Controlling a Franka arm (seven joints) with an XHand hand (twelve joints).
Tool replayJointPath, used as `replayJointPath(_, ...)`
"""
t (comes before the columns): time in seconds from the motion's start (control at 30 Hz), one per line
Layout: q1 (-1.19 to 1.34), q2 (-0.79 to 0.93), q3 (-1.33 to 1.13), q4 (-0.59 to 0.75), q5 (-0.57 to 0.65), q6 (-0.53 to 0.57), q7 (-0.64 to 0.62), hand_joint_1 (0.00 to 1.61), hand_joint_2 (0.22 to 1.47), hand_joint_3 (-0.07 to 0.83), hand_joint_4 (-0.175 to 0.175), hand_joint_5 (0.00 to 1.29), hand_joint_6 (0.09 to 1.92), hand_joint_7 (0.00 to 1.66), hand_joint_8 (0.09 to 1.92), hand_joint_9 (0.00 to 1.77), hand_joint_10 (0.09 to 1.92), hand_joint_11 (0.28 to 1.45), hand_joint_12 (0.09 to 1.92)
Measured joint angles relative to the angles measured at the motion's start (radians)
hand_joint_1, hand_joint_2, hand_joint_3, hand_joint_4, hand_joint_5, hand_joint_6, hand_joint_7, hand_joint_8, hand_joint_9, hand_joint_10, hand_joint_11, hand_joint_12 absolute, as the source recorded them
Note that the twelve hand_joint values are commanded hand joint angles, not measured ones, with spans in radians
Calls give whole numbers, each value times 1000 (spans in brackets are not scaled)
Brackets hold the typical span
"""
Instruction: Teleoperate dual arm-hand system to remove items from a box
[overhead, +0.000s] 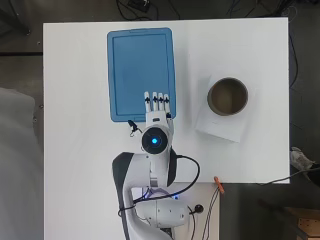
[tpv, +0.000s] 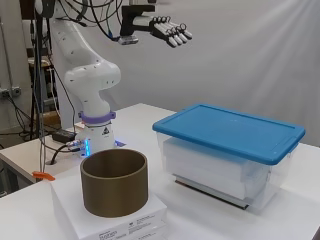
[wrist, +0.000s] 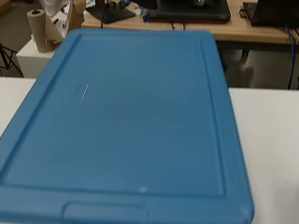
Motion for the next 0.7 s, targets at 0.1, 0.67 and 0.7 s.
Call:
replayJointPath(0.1,190,47,-192,127,-93,1,1,130,909,-19,19,156,87,308,87,373,87,444,87)
replayJointPath(0.67,1270,224,-1187,425,-425,80,-85,39,843,1,-28,160,87,239,87,294,87,414,87)
replayJointPath(0.7,1280,234,-1151,432,-424,83,-79,25,840,0,-25,154,87,236,87,290,87,413,87)
